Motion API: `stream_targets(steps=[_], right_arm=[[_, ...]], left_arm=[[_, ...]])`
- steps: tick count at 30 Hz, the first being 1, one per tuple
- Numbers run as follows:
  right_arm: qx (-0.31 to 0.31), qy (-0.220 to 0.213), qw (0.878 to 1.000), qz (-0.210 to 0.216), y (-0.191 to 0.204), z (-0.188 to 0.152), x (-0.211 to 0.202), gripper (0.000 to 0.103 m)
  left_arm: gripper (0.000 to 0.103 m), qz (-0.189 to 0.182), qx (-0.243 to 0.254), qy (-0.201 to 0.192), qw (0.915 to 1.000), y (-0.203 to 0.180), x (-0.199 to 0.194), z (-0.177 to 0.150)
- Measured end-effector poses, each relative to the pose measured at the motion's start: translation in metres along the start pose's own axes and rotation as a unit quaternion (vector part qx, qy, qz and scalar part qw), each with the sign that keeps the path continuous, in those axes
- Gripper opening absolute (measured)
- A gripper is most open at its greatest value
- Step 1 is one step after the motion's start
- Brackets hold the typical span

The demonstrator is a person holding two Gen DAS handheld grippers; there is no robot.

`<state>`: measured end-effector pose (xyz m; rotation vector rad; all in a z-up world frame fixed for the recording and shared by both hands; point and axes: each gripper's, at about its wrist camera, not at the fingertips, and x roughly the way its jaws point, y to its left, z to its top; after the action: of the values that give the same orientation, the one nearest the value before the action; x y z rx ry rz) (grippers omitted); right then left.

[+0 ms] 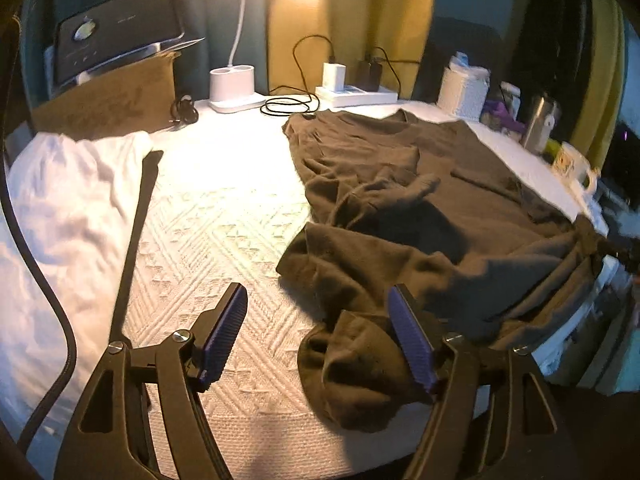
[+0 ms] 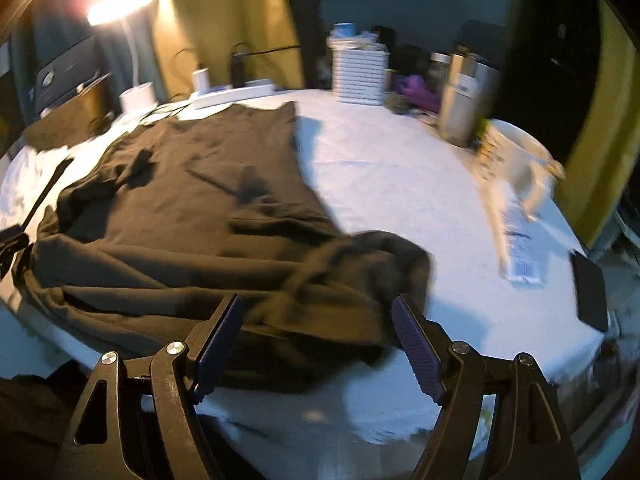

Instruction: Fold small clothes

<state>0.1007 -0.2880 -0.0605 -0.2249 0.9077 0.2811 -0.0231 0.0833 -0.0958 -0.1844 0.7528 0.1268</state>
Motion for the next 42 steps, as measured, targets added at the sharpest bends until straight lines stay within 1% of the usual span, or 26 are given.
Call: stream_targets(steps=[2,3,5,8,12,15,18,19,20,21,22,23,25,26,27,28,29,30,32,35,38,40,42], right_arm=[[0.003,-0.007,1.0,0.002,-0.006,-0.003,-0.002,0.078],[0.003,-0.009,1.0,0.005,-0.008,-0.004,-0.002,0.078],[0.006,-0.009,1.0,0.009,-0.011,-0.006,0.001,0.078],[0.005,-0.009,1.0,0.004,-0.011,-0.005,0.006,0.078],[-0.018,-0.002,1.0,-0.017,-0.008,-0.007,0.007,0.078],[-0.029,0.002,1.0,-0.005,-0.004,-0.01,0.009,0.078],[-0.044,0.009,0.999,0.008,0.007,-0.011,0.021,0.078],[-0.051,0.008,0.999,0.01,0.011,-0.011,0.025,0.074],[-0.062,0.006,0.998,0.012,0.015,-0.011,0.03,0.054],[-0.065,0.008,0.998,0.016,0.015,-0.01,0.033,0.044],[-0.064,0.009,0.998,0.017,0.015,-0.008,0.034,0.037],[-0.066,0.005,0.998,0.014,0.015,-0.005,0.032,0.026],[-0.067,-0.005,0.998,0.017,0.013,0.001,0.025,0.022],[-0.066,-0.014,0.998,0.021,0.011,0.004,0.02,0.017],[-0.063,-0.021,0.998,0.023,0.009,0.008,0.015,0.017],[-0.061,-0.025,0.998,0.023,0.008,0.011,0.013,0.016],[-0.057,-0.033,0.998,0.022,0.006,0.014,0.008,0.012],[-0.053,-0.04,0.998,0.022,0.005,0.017,0.005,0.01],[-0.042,-0.055,0.997,0.019,0.0,0.024,-0.001,0.01],[-0.031,-0.07,0.997,0.017,-0.005,0.033,-0.005,0.01],[-0.026,-0.079,0.996,0.018,-0.008,0.043,0.001,0.01],[-0.022,-0.079,0.996,0.021,-0.011,0.048,0.011,0.01],[-0.015,-0.07,0.997,0.023,-0.014,0.052,0.029,0.01]], left_arm=[[0.073,-0.022,-0.007,-0.004,0.9997,0.0,0.005,0.003],[0.073,-0.024,-0.008,-0.001,0.9997,0.002,0.01,0.004],[0.073,-0.013,-0.014,0.018,0.9997,0.004,0.025,0.007],[0.073,-0.017,-0.028,0.035,0.9989,0.008,0.038,0.008],[0.073,-0.028,-0.011,0.039,0.9988,0.003,0.033,0.002],[0.072,-0.037,-0.012,0.047,0.9981,0.004,0.028,-0.006],[0.072,-0.045,-0.018,0.05,0.9975,0.005,0.023,-0.012],[0.072,-0.047,-0.017,0.052,0.9974,0.005,0.022,-0.013],[0.072,-0.046,-0.015,0.054,0.9974,0.004,0.022,-0.014],[0.071,-0.048,-0.014,0.056,0.9972,0.004,0.021,-0.016],[0.064,-0.051,-0.014,0.056,0.997,0.003,0.02,-0.018],[0.059,-0.057,-0.012,0.058,0.9966,0.002,0.019,-0.019],[0.041,-0.063,-0.004,0.058,0.9963,-0.002,0.018,-0.021],[0.034,-0.064,0.002,0.057,0.9963,-0.004,0.017,-0.022],[0.025,-0.064,0.009,0.056,0.9963,-0.007,0.016,-0.023],[0.018,-0.061,0.013,0.053,0.9967,-0.009,0.014,-0.023],[0.015,-0.058,0.015,0.048,0.997,-0.009,0.012,-0.022],[0.013,-0.058,0.015,0.041,0.9974,-0.008,0.007,-0.02],[0.009,-0.058,0.013,0.02,0.998,-0.007,-0.005,-0.015],[0.009,-0.053,0.012,-0.016,0.9984,-0.004,-0.024,-0.004],[0.009,-0.049,0.011,-0.052,0.9974,-0.001,-0.037,0.008],[0.009,-0.042,0.014,-0.062,0.9971,0.001,-0.034,0.016],[0.009,-0.044,0.013,-0.066,0.9968,0.003,-0.024,0.023]])
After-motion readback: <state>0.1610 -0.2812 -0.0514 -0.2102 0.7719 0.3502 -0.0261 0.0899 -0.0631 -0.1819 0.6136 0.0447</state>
